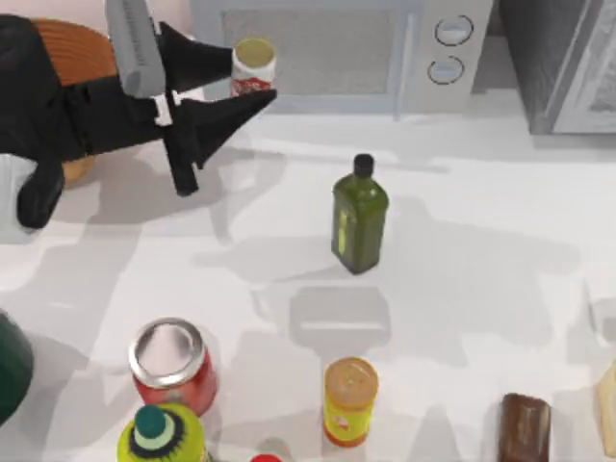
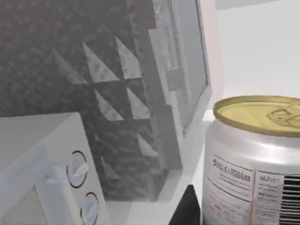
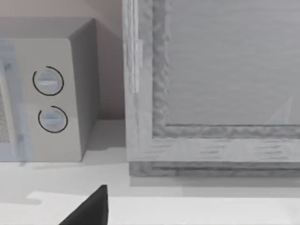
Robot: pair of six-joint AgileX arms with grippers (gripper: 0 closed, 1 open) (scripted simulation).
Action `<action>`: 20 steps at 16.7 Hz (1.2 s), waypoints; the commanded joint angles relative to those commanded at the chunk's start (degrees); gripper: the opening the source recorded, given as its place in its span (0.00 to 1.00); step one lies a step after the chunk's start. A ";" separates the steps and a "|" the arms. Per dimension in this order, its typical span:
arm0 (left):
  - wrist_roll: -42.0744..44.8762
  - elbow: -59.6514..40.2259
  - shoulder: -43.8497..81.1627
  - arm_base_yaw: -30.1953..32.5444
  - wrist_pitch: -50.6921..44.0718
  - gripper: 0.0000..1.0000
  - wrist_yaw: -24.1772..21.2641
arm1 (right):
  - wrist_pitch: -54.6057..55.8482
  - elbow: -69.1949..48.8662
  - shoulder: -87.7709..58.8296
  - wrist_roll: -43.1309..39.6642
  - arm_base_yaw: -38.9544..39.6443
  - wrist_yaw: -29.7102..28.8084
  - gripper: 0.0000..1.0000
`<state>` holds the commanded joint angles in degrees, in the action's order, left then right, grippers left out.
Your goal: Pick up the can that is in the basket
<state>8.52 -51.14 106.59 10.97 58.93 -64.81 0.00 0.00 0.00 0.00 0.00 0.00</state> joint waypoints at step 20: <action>-3.42 -12.45 37.16 -3.03 16.16 0.30 -20.02 | 0.00 0.00 0.00 0.00 0.00 0.00 1.00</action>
<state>5.10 -63.60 143.75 7.94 75.09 -84.83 0.00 0.00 0.00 0.00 0.00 0.00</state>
